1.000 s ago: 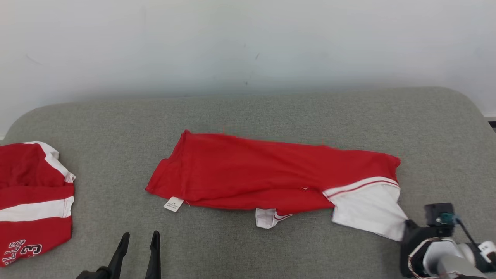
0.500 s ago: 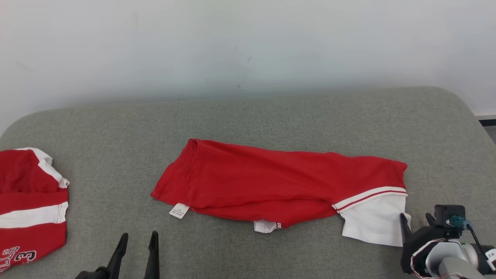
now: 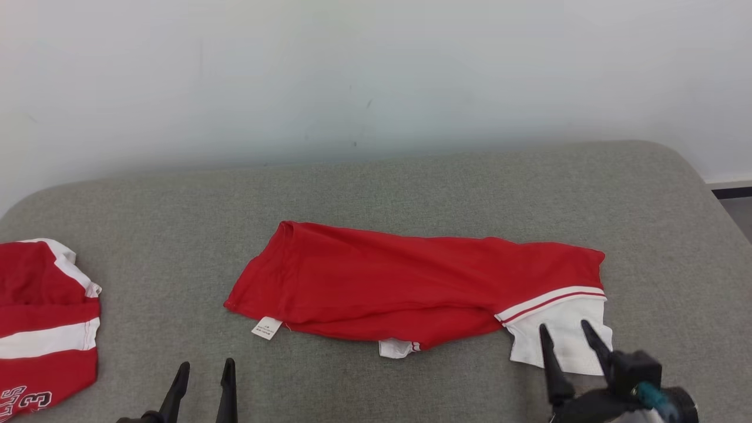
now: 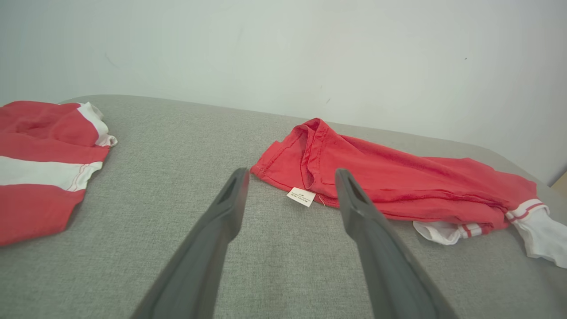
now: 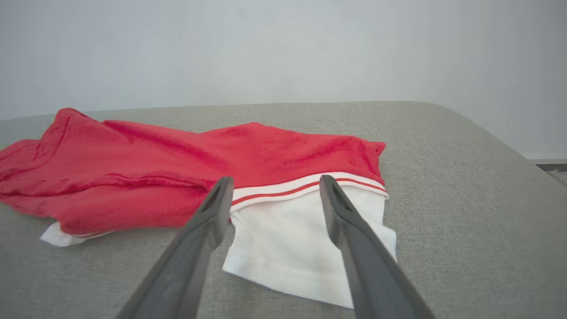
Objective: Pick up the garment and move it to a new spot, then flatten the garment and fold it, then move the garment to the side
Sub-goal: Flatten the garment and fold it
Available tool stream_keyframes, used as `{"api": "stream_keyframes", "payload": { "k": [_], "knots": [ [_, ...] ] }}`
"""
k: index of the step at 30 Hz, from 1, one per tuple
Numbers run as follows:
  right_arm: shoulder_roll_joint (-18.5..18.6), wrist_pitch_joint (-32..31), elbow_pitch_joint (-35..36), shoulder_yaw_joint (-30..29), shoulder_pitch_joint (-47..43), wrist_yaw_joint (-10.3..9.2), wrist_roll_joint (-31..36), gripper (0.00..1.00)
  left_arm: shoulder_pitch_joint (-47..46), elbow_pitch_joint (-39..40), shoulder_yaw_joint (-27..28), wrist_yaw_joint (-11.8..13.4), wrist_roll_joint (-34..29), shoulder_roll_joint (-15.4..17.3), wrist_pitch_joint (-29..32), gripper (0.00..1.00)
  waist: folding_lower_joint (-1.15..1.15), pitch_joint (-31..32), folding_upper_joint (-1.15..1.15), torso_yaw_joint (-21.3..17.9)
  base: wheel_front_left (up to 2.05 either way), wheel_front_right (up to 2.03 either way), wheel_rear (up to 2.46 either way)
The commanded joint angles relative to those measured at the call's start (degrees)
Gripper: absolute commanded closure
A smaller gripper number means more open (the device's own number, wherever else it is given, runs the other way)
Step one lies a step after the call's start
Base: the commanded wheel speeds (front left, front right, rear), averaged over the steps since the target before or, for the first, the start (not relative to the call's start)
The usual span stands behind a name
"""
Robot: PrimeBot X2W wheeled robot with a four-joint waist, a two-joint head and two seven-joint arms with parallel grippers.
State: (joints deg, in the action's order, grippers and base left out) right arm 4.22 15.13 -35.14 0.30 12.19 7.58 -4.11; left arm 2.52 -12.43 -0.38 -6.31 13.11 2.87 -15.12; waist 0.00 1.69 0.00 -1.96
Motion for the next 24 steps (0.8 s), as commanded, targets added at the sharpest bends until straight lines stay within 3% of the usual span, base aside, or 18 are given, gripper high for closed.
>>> {"api": "stream_keyframes", "payload": {
  "k": [1, 8, 15, 24],
  "knots": [
    [-0.3, 0.0, 3.3, 1.3, -2.7, -0.17, -0.8, 0.00, 0.3, -0.3, 0.2, 0.1, -0.2, 0.0, 0.0, 0.00, 0.00, 0.2, 0.00, -0.1, 0.00, 0.00, 0.00],
    [-0.9, -2.9, 12.1, 4.4, -8.6, -0.16, -2.5, 0.00, -0.4, -2.6, 0.2, -0.1, -0.3, 0.0, 0.0, 0.00, 0.00, 0.2, 0.00, -0.9, 0.00, 0.00, 0.00],
    [-1.0, -5.7, 16.6, 5.3, -9.9, -0.16, -3.3, 0.00, -7.2, -9.2, -1.6, -0.6, 0.0, 1.3, 1.0, 0.00, 0.00, -0.9, 0.00, -2.1, 0.00, 0.00, 0.00],
    [-1.0, -7.9, 18.6, 8.0, -9.7, -0.16, -3.4, 0.00, -19.6, -19.4, -3.2, -0.4, 2.5, 1.3, 11.7, 0.00, 0.00, -3.4, 0.00, -5.1, 0.00, 0.00, 0.00]
  ]
}}
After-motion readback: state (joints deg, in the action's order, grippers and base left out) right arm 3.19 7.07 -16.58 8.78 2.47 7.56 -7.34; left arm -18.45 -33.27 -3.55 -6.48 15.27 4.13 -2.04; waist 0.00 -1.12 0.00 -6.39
